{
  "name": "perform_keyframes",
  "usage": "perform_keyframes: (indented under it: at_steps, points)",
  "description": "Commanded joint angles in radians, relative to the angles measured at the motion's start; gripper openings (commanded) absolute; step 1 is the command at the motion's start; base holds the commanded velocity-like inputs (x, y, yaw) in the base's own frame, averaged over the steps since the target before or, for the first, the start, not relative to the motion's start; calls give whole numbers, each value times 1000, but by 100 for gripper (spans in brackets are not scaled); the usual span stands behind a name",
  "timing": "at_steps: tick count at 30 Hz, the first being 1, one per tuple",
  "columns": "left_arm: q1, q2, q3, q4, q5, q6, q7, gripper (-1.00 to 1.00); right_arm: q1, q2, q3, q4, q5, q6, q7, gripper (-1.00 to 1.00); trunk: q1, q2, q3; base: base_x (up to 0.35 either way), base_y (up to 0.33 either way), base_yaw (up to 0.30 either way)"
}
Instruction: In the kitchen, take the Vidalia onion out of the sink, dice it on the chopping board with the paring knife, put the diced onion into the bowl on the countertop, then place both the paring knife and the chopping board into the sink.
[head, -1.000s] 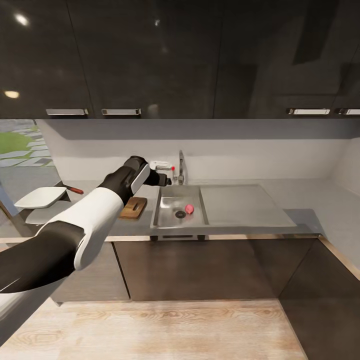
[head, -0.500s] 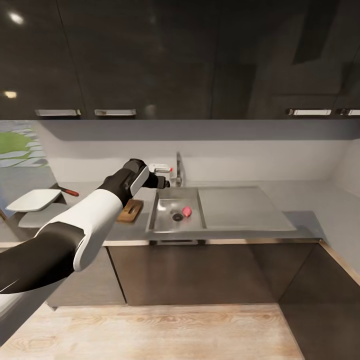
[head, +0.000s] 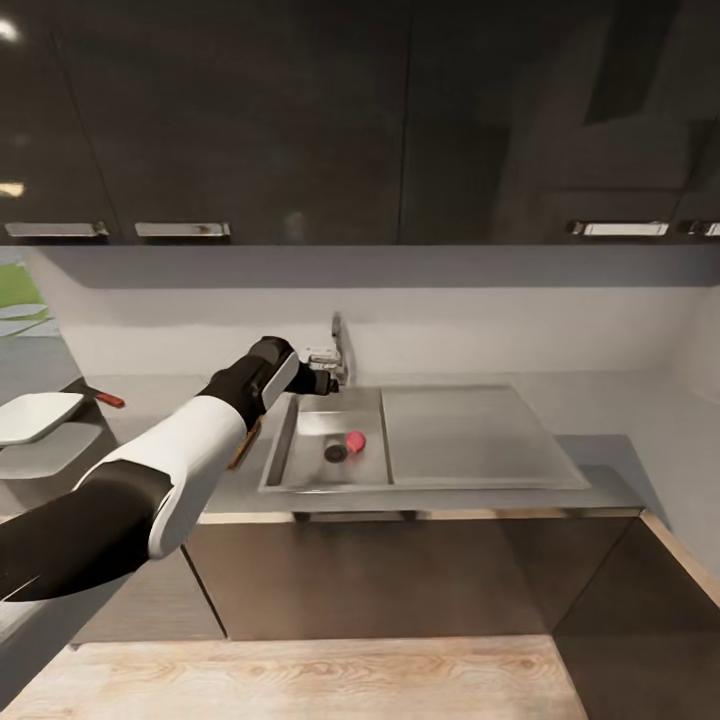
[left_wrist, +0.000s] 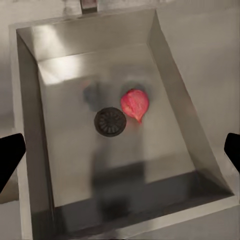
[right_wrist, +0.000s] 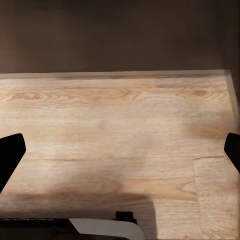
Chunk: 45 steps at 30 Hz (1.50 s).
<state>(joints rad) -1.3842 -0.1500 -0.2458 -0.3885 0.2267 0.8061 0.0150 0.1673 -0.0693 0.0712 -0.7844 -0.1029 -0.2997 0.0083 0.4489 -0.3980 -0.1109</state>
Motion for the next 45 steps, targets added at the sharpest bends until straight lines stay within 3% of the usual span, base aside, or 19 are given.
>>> perform_keyframes:
  at_steps: [1, 9, 14, 20, 31, 45]
  points:
    - [4, 1, -7, 1, 5, 3, 1, 100, 0, -1, 4, -1, -11, -2, 1, 100, 1, -2, -2, 247, -183, 0]
    - [72, 8, -7, 3, -2, -3, 0, 100, 0, -1, 4, -1, -11, -2, 1, 100, 1, -2, -2, 222, -158, 0]
    - [99, 10, -7, 7, -2, -63, 0, 100, 0, -1, 4, 0, -11, -2, 1, 100, 1, -2, -2, 59, -34, 0]
    - [151, 14, -7, 11, -3, -80, 0, 100, 0, -1, 4, -1, -11, -2, 1, 100, 1, -2, -2, 6, -4, 0]
    - [184, 21, -9, 13, -3, -84, 0, 100, 0, -1, 4, -1, -11, -2, 1, 100, 1, -2, -2, 16, -1, 0]
    - [206, 21, -10, 13, -4, -84, 0, 100, 0, -1, 4, -3, -11, -2, 1, 100, 1, -2, -2, 218, -82, 0]
